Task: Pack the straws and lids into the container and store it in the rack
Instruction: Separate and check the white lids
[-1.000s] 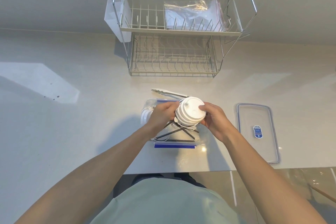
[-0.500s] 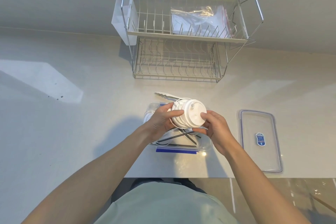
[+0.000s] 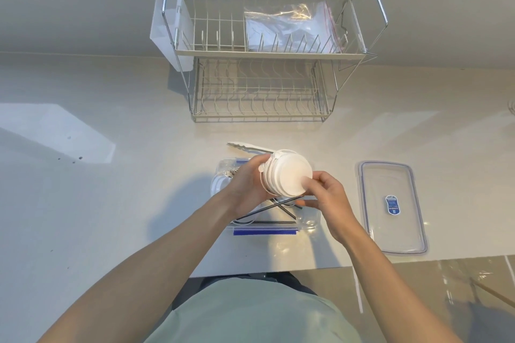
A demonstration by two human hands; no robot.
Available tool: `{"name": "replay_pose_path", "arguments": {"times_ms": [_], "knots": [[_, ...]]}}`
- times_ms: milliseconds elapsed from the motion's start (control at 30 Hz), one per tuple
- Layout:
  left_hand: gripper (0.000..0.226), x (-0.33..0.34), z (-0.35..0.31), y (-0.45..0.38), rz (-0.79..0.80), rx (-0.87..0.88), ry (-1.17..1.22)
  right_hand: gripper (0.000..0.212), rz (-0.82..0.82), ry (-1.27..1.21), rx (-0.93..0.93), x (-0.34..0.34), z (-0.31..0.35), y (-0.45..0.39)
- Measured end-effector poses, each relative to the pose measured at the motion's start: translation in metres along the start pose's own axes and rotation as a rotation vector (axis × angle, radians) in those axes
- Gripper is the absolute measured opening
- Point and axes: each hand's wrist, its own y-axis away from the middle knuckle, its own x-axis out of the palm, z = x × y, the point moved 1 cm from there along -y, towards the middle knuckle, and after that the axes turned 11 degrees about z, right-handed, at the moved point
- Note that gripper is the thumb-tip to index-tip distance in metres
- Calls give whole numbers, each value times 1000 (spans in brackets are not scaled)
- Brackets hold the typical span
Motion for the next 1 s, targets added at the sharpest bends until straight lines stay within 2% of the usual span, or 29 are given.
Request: {"name": "replay_pose_path", "arguments": {"times_ms": [133,333,400,567,667,800,1000], "knots": [[53,2,-1,-5,-14,-1,-6,18,-59,-25,-32,-6,1,4],[45,3,2,-11,-46,28,-7,17,23,-544,9,-29,9,10],[46,0,6,-14,-91,37,-26,18,5,-641,12,-37,9,12],[37,-4,12,-16,-180,43,-49,23,-36,-620,12,-50,6,14],[34,-1,12,-17,-211,46,-147,18,-27,-571,1,-52,7,18],[54,3,10,-20,-245,49,-177,16,-38,-538,-1,-50,9,20],[36,8,13,-25,-236,119,-124,24,-80,-614,55,-29,8,19]]}}
